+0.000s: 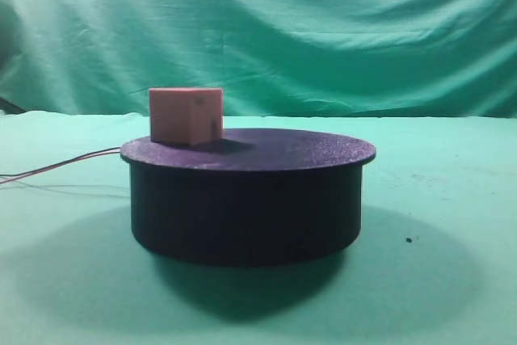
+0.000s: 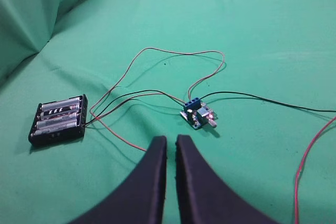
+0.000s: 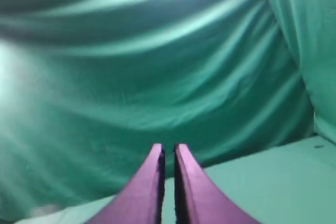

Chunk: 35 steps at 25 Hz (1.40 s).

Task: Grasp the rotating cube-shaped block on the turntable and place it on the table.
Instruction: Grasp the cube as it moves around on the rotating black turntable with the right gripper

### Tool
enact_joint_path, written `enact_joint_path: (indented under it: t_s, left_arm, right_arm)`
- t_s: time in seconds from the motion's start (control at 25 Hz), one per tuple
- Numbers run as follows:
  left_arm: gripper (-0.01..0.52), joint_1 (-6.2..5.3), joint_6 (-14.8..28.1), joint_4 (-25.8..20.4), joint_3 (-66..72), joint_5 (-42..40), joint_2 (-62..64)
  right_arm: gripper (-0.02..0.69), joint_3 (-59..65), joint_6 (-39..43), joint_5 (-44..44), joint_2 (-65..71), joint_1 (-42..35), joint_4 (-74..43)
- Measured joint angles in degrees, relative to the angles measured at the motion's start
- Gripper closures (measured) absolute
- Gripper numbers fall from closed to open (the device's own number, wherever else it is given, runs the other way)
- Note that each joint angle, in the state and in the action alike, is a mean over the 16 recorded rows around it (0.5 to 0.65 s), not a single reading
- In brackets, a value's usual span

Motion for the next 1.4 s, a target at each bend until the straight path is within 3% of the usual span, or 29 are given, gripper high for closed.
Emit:
enact_joint_path:
  t_s: [0.2, 0.76, 1.2, 1.4]
  left_arm:
    - [0.514, 0.0, 0.0, 0.0, 0.0, 0.0, 0.0]
    - [0.514, 0.0, 0.0, 0.0, 0.0, 0.0, 0.0]
    - [0.514, 0.0, 0.0, 0.0, 0.0, 0.0, 0.0]
    - [0.514, 0.0, 0.0, 0.0, 0.0, 0.0, 0.0]
  right_arm:
    - [0.618, -6.5, -2.0, 4.1, 7.8, 0.0, 2.9]
    - [0.638, -21.7, -6.6, 29.5, 40.8, 1.6, 2.9]
    - [0.659, -35.5, 4.3, 39.4, 60.7, 20.0, -7.3]
    - [0.567, -42.5, 11.3, 41.1, 69.0, 29.5, -11.4]
